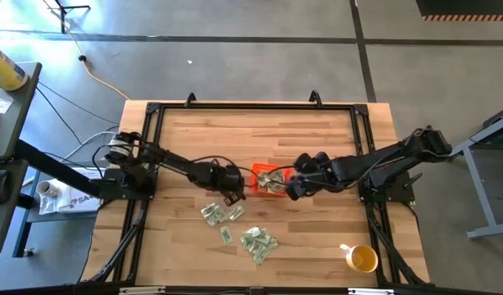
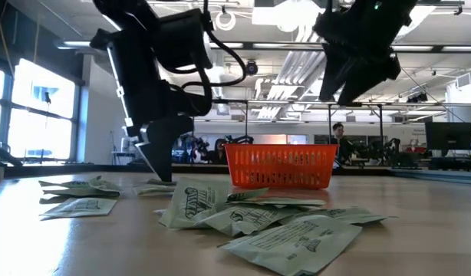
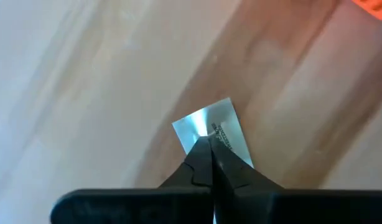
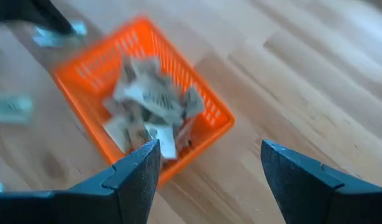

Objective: Pick and place Stevia / Truvia into bins
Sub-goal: Put the white stevia packet into the orange bin

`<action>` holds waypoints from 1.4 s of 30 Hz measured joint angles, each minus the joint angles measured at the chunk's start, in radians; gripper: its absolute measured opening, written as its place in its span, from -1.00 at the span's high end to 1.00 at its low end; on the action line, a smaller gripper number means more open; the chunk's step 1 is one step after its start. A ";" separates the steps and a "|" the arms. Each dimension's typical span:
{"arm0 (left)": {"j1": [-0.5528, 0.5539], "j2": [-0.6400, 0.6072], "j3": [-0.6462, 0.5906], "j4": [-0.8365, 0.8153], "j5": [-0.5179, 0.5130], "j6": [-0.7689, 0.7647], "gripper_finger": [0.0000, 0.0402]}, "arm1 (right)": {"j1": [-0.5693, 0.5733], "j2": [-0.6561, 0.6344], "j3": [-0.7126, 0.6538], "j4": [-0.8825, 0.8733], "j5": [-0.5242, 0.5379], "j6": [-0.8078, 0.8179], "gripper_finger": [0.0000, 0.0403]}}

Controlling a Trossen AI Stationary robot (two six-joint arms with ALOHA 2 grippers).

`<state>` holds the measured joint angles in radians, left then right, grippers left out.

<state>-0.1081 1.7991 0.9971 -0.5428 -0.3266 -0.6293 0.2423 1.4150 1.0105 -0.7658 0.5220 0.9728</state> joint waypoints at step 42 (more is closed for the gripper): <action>0.080 0.018 0.497 -0.309 0.191 0.317 0.11 | 0.272 -0.084 0.000 -0.076 -0.093 -0.134 -0.33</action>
<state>-0.0277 1.8176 1.4944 -0.8516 -0.1352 -0.3123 0.5146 1.3312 1.0107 -0.8421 0.4289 0.8391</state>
